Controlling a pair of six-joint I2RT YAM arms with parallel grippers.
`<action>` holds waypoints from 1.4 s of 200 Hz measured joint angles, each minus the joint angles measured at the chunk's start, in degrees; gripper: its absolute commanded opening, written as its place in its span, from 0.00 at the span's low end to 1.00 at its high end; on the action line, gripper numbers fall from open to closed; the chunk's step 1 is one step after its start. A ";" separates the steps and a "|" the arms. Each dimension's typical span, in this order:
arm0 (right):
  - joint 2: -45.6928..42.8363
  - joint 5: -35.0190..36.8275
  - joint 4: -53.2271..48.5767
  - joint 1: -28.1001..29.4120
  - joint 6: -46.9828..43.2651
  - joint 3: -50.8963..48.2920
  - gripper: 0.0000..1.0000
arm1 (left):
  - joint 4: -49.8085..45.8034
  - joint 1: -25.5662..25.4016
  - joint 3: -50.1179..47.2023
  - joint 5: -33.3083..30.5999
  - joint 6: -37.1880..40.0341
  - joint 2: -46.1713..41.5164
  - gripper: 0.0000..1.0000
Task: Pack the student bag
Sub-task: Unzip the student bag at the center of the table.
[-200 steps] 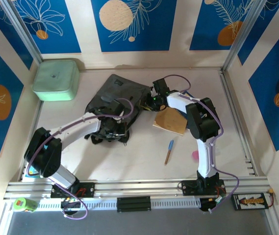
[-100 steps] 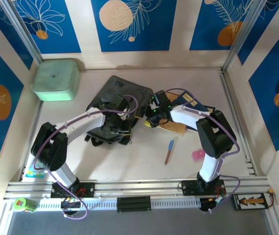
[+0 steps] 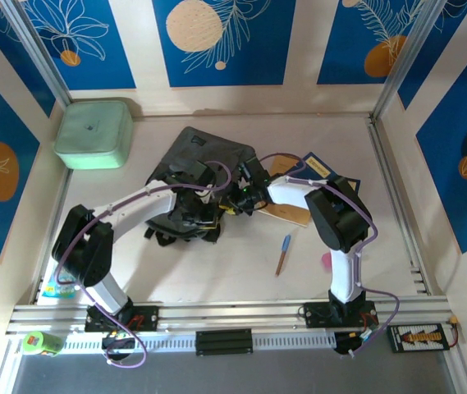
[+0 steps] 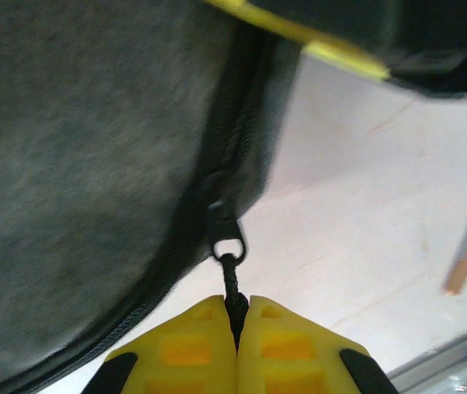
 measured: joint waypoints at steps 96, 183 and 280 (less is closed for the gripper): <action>0.00 2.25 -3.54 -1.25 -5.77 2.82 0.12 | -6.80 0.15 0.11 -7.37 4.11 -4.33 0.00; 0.02 3.10 -3.43 -3.08 -6.93 3.23 0.12 | -7.72 1.09 -1.55 -6.14 4.17 -6.16 0.00; 0.76 -0.39 -0.15 -7.89 -17.90 4.83 0.34 | -3.21 8.85 -5.66 -6.54 8.87 -6.93 0.00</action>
